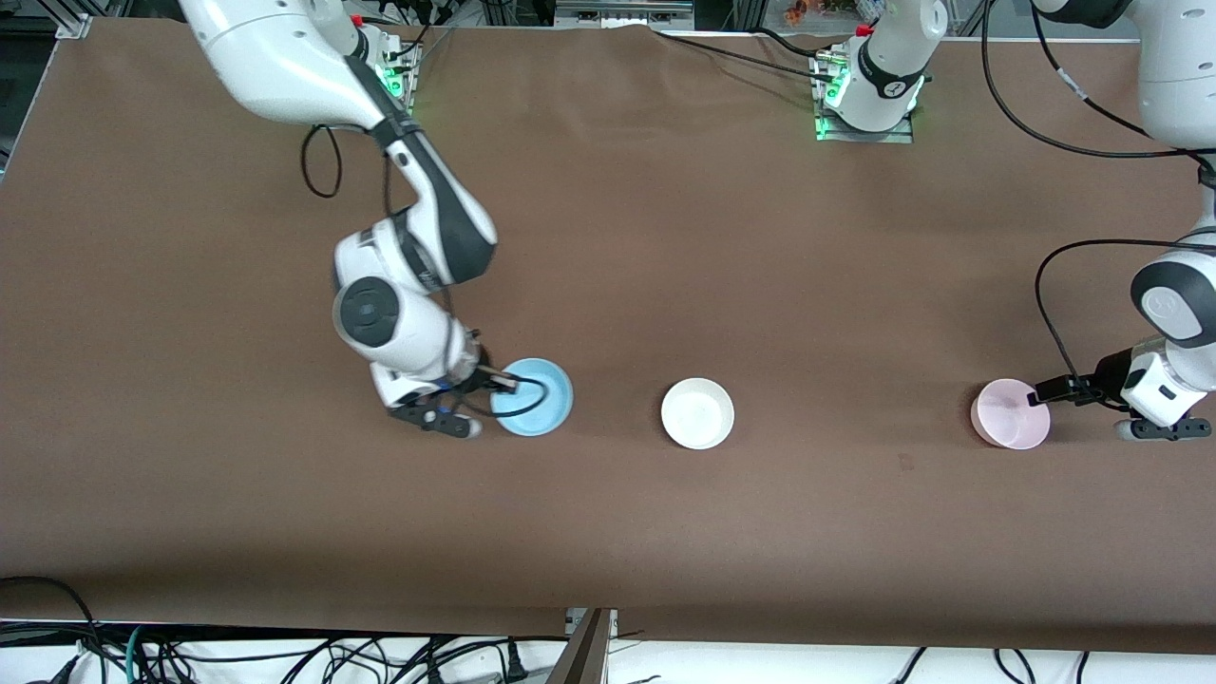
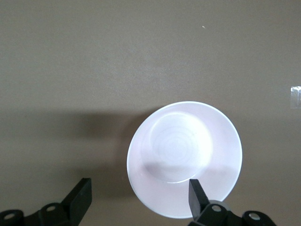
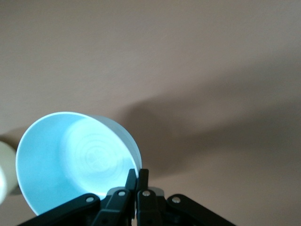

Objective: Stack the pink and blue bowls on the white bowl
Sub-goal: 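Lift the blue bowl with the right gripper while the left gripper carries the pink bowl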

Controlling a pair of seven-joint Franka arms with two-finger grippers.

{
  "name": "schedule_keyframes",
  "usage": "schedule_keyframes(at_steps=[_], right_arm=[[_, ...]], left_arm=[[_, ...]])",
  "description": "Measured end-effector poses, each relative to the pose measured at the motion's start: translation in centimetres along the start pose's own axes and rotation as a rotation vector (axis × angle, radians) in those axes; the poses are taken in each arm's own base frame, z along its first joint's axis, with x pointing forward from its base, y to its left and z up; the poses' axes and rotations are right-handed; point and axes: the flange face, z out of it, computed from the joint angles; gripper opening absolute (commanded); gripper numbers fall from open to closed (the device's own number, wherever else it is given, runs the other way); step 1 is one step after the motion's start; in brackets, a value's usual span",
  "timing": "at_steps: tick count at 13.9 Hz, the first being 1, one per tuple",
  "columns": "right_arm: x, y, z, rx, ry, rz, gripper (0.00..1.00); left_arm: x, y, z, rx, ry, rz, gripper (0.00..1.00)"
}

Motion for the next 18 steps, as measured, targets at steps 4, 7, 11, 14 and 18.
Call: schedule_keyframes(at_steps=[4,7,11,14,18], right_arm=[[-1.2,-3.0,1.3,0.012,0.006,0.048,0.00],[2.7,0.6,0.4,-0.010,0.007,0.001,0.00],[7.8,6.8,-0.5,-0.042,-0.027,-0.102,0.00],[9.0,8.7,-0.6,-0.054,-0.048,-0.160,0.00],[9.7,9.9,-0.9,-0.060,-0.060,-0.177,0.00]], left_arm=[[0.1,-0.4,1.7,-0.004,0.016,-0.012,0.59],[0.1,-0.5,2.2,0.001,0.020,-0.014,0.05],[0.2,-0.2,2.2,0.002,0.021,-0.009,0.00],[0.5,0.2,2.0,0.000,0.024,-0.002,0.00],[2.3,4.8,0.1,-0.073,0.021,0.012,0.00]])
